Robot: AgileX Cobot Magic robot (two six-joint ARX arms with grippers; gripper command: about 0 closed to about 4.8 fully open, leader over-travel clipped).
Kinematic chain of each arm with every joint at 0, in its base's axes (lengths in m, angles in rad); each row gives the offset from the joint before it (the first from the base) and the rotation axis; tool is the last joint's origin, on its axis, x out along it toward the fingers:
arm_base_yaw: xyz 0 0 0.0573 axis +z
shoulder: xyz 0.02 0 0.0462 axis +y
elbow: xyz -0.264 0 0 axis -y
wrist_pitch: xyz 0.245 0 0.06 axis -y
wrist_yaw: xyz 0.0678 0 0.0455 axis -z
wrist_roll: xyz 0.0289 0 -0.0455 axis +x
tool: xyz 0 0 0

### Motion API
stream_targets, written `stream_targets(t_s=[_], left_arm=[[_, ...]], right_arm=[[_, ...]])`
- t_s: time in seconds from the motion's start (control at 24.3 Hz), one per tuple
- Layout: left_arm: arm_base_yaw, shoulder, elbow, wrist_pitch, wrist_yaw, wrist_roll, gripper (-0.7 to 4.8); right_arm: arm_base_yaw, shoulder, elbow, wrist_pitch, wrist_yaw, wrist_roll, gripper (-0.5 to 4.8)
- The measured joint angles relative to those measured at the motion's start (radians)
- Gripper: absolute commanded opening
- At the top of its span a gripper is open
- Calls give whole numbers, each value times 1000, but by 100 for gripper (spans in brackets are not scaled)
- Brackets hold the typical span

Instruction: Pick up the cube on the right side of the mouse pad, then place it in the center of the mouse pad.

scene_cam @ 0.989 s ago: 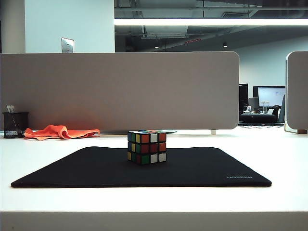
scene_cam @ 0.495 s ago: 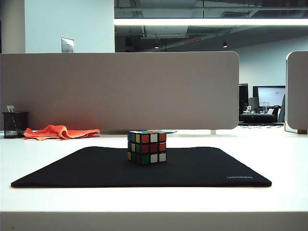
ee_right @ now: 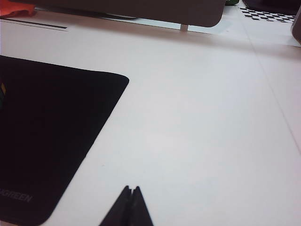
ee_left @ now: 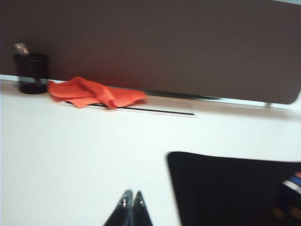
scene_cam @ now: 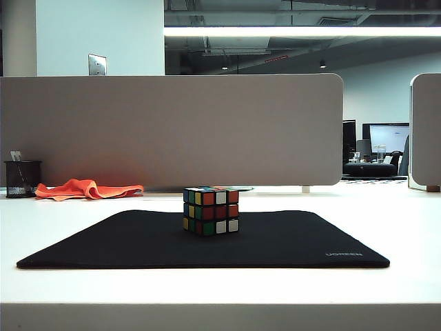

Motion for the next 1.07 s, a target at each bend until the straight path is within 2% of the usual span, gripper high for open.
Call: stream_targets(t_s=[0.21,0.33,1.07], left_arm=[[170,0,0,0,92,0,-4],[209,0,0,0,100,0,-4],[214,0,0,0,101,0,-4]], right_arm=[[0,0,0,-1,0,0,0],[0,0,0,-1,0,0,0],[0,0,0,-1,0,0,0]])
